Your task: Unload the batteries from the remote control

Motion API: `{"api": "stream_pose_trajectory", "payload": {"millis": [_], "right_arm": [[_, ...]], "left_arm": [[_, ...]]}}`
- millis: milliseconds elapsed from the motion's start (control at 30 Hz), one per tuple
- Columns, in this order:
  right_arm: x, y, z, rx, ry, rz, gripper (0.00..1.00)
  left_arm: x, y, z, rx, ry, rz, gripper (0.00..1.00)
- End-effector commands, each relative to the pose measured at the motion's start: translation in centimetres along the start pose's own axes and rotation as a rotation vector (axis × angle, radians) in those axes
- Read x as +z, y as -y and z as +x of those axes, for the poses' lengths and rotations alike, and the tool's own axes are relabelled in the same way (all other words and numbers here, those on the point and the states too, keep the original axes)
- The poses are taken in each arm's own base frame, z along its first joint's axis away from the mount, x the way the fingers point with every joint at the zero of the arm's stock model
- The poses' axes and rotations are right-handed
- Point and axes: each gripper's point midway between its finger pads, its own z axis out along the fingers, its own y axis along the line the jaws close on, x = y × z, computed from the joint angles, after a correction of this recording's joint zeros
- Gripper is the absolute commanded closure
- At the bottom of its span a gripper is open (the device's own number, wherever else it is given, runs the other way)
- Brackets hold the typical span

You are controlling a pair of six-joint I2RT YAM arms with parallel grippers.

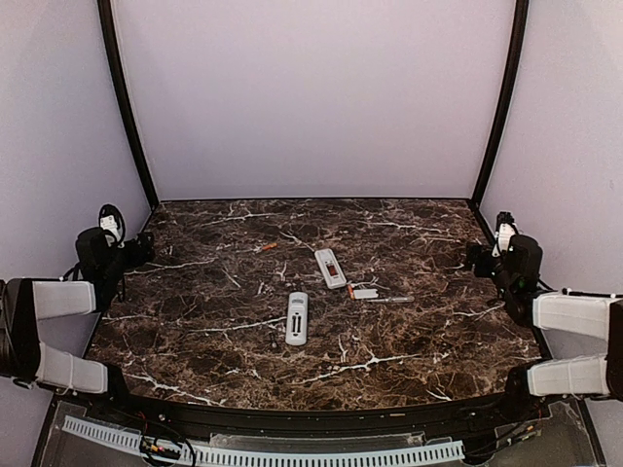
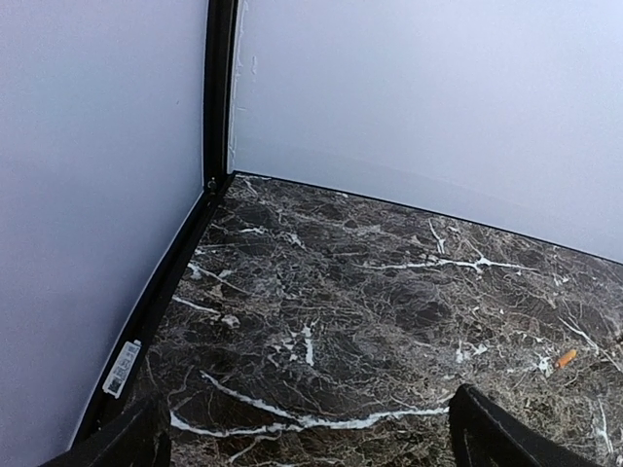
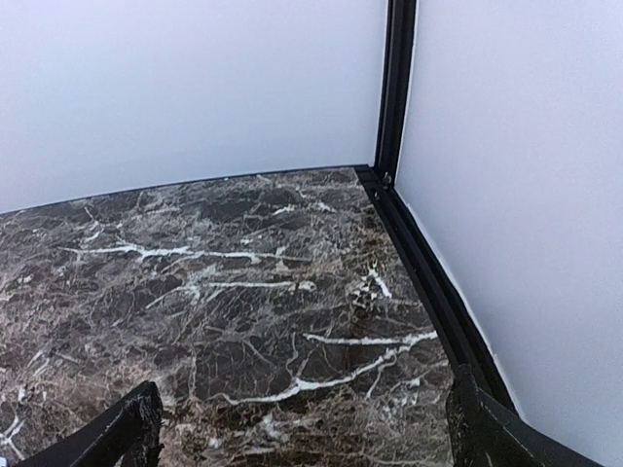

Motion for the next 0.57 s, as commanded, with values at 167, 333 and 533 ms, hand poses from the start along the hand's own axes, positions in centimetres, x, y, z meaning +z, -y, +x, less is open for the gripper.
{"api": "stream_pose_trajectory", "payload": {"millis": [167,333,533], "right_arm": [[1.8,-0.2,-3.6,-0.056,0.148,0.014,0.01],[2.0,-0.1,-3.6,-0.052,0.141,0.022,0.01],[2.0,-0.1,-3.6,-0.053,0.142,0.024,0.01]], "left_arm": [[0.9,0.7,0.6,0.063,0.013,0.049,0.01],[0.9,0.8,0.8,0.069,0.014,0.051,0.01],[0.9,0.7,0.9,0.066,0.014,0.047,0.01]]}}
